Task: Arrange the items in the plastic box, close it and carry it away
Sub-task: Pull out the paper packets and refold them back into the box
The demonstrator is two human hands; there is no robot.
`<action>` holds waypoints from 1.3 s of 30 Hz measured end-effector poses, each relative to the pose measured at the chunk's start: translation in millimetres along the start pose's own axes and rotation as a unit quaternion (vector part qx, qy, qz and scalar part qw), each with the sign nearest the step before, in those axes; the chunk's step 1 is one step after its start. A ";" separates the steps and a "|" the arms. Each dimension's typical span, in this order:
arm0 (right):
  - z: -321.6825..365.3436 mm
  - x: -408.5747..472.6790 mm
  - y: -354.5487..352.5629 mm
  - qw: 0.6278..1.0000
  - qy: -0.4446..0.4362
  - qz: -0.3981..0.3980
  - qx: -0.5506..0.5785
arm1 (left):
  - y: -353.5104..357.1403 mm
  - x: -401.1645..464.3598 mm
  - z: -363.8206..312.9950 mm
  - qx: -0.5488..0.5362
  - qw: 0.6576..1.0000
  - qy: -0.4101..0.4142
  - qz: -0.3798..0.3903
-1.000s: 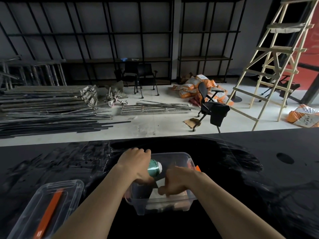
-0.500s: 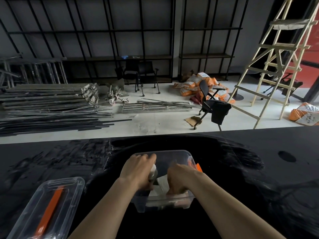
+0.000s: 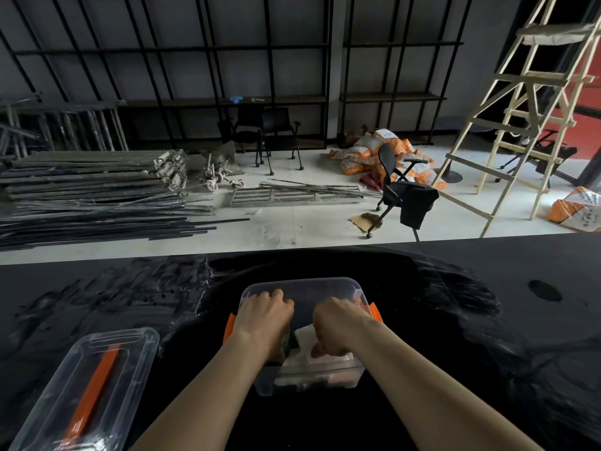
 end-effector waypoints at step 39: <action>-44.6 -45.2 -59.4 0.930 0.092 -0.307 0.179 | -6.6 6.2 -33.6 -0.183 0.960 0.088 0.192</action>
Point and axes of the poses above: each hand's wrist, its own x-axis towards the middle knuckle, its own y-axis out of the palm, z = x × y, the point moved 5 cm from there along x, towards the middle knuckle, and after that the axes turned 12 degrees about -x, right-handed, at the moved point
